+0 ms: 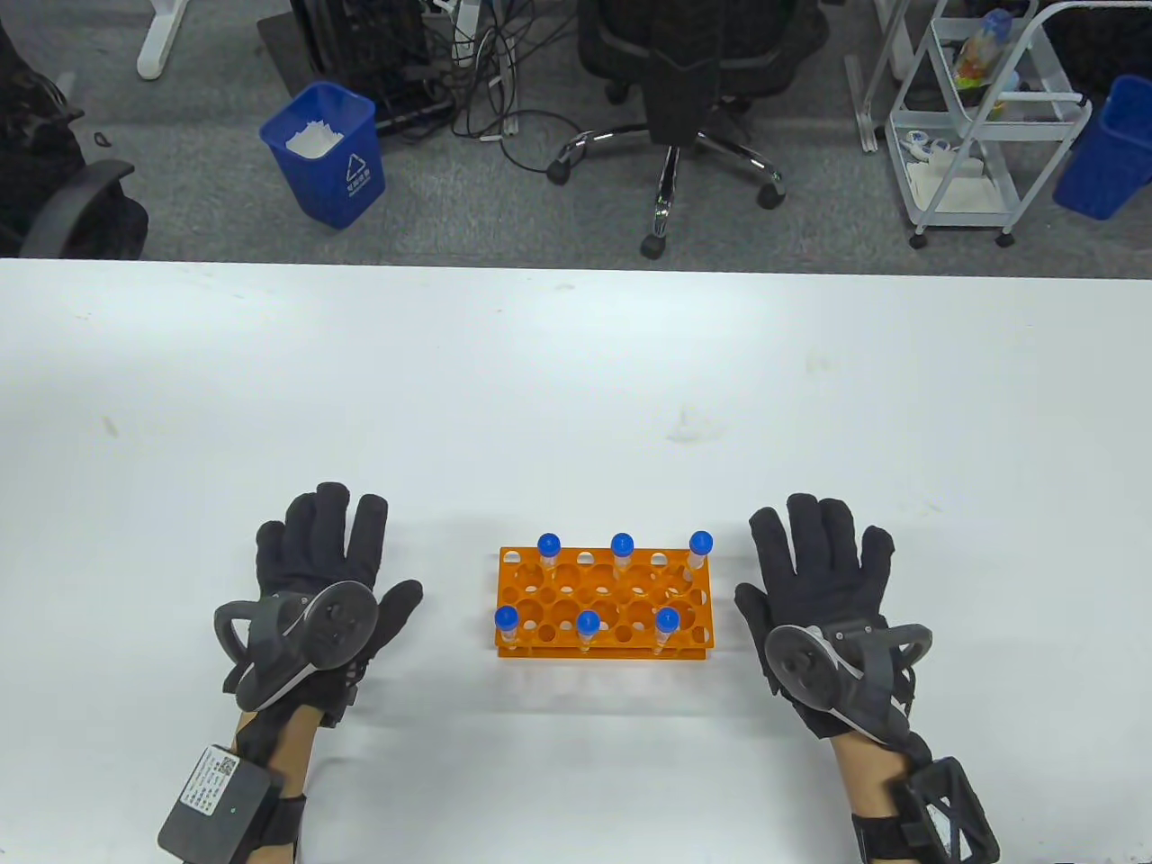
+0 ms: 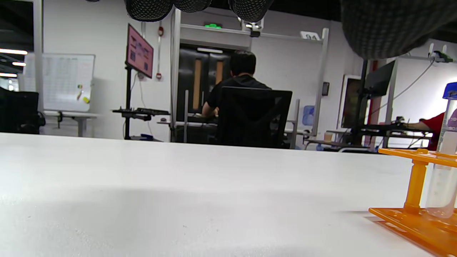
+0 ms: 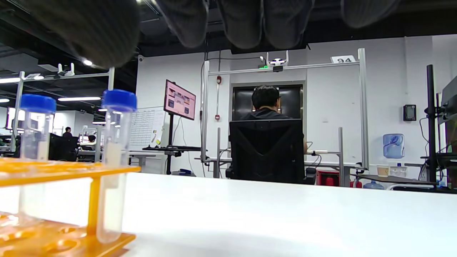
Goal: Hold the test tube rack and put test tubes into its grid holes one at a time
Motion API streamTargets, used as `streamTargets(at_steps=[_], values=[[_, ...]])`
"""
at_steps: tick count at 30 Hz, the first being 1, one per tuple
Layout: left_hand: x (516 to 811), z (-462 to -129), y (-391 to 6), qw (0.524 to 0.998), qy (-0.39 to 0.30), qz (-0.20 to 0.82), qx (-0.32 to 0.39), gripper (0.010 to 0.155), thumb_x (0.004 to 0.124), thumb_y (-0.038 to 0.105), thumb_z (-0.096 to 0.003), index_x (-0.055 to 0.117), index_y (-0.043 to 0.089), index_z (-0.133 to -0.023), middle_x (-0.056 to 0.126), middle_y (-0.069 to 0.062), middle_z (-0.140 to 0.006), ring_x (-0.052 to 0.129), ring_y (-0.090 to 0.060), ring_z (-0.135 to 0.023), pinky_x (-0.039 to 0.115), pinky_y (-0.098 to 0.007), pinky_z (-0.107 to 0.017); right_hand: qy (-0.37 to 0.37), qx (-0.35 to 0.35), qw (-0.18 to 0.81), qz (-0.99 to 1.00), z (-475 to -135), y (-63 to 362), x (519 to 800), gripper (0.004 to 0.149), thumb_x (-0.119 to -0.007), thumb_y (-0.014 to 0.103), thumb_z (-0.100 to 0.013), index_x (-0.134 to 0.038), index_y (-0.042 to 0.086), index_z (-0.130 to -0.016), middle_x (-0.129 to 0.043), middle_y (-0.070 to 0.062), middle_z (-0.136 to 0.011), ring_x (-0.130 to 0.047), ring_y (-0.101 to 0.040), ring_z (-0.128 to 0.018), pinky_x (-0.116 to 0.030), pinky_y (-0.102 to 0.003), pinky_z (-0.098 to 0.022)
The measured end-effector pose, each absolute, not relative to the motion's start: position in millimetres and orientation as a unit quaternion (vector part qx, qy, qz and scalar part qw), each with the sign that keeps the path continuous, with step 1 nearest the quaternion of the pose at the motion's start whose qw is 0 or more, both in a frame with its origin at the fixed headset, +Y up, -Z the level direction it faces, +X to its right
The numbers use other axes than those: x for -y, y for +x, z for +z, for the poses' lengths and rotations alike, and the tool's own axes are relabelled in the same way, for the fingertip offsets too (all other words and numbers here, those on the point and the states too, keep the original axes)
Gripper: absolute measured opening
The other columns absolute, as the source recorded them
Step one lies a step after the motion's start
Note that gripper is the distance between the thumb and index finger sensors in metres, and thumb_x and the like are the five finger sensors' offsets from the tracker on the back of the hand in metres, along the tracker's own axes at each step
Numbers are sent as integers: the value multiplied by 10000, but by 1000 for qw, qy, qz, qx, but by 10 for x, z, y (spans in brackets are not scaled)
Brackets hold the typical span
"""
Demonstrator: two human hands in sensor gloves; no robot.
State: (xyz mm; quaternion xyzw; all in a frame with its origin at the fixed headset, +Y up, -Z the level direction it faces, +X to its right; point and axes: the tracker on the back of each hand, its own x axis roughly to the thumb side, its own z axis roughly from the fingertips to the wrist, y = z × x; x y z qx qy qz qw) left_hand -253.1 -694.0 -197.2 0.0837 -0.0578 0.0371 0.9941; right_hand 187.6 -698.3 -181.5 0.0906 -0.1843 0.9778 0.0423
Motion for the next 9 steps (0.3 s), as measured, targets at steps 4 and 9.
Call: streamTargets(at_steps=[4,9], values=[[6960,-1979,-2523,995,78,34,58,913,728,708,-337,393,320,-1093,271,-132,-1155,437,-466,-1100,423,-690,-771,86,178,53,979,-1830,1906,6981,731,-736,490,-435,-500,222,-1073,-443,-212,-1185,-467,-535,-1064,-405,-840,-670],[6965,-1982,-2522,996,70,30,56,914,730,705,-337,394,316,-1092,274,-129,-1154,442,-465,-1098,429,-687,-770,85,166,62,981,-1838,1908,6986,719,-735,480,-438,-518,209,-1067,-459,-219,-1177,-489,-539,-1052,-420,-836,-666]])
